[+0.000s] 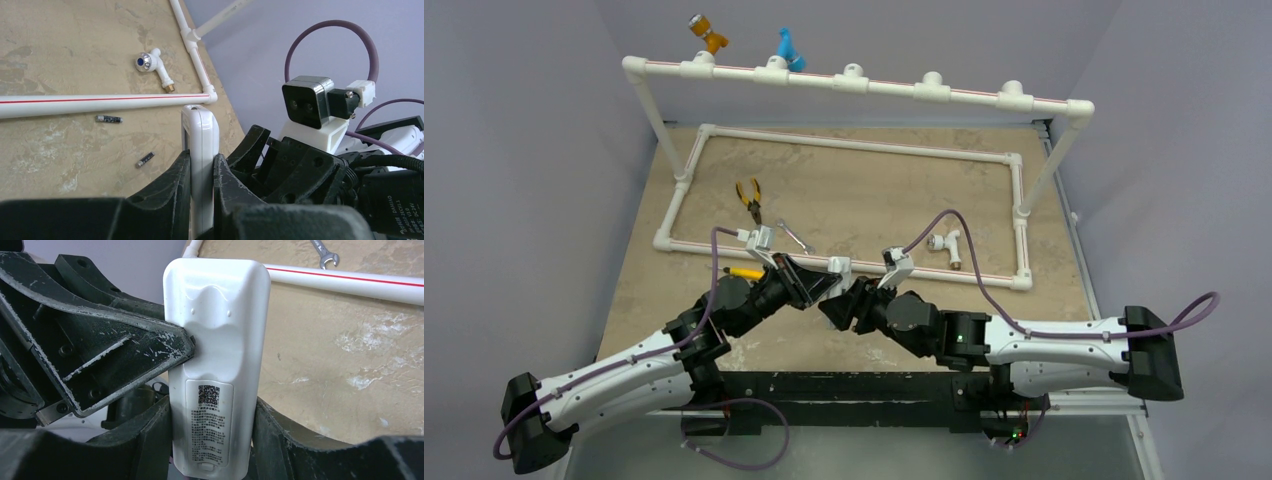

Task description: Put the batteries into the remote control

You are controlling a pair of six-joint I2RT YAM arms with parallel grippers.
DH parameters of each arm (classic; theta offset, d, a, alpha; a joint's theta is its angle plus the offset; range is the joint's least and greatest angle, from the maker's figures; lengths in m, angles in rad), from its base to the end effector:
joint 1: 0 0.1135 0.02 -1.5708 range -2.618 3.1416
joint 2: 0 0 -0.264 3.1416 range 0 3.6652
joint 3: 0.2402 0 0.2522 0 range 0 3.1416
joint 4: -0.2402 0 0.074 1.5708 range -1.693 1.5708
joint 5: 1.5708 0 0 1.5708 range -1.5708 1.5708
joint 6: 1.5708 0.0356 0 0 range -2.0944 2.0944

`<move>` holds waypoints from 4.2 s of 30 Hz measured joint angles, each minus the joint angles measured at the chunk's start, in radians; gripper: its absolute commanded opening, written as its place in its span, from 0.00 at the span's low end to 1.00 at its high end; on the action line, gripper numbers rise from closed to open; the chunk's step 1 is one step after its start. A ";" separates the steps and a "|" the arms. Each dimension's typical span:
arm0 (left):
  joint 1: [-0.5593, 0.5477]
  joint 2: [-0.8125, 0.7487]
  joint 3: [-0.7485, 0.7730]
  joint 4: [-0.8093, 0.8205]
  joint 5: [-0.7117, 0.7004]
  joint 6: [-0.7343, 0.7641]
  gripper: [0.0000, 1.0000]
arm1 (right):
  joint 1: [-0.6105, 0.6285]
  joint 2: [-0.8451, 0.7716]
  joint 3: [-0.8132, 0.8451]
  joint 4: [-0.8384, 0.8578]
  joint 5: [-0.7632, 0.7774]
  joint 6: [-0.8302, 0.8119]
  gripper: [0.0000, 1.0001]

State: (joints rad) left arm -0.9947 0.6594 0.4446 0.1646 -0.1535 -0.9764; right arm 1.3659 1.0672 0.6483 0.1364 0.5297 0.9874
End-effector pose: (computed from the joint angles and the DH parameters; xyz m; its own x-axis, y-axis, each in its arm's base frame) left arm 0.0985 -0.1417 0.2762 -0.6330 -0.5285 -0.5657 0.3949 0.4081 -0.8231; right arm 0.0667 0.2326 0.2707 -0.6540 0.3927 -0.6466 -0.3637 0.5862 0.7239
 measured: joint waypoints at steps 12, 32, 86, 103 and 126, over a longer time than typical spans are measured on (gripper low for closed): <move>0.005 0.008 0.013 -0.025 0.009 0.000 0.62 | -0.010 -0.011 0.044 -0.143 -0.021 -0.059 0.06; 0.005 -0.002 0.056 -0.068 0.213 0.018 0.66 | -0.010 -0.157 0.086 -0.391 -0.159 -0.427 0.00; 0.005 -0.064 -0.030 0.005 0.151 -0.080 0.01 | -0.011 -0.144 -0.044 -0.130 -0.225 -0.717 0.46; 0.004 -0.039 -0.030 0.019 0.146 -0.087 0.60 | -0.012 -0.227 -0.055 -0.152 -0.264 -0.735 0.00; 0.004 -0.019 -0.030 0.006 0.146 -0.087 0.48 | -0.012 -0.193 -0.055 -0.211 -0.311 -0.749 0.00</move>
State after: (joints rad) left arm -0.9905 0.6399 0.4145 0.1703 -0.0071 -1.0634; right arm 1.3537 0.8738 0.5938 -0.0742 0.2188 0.2382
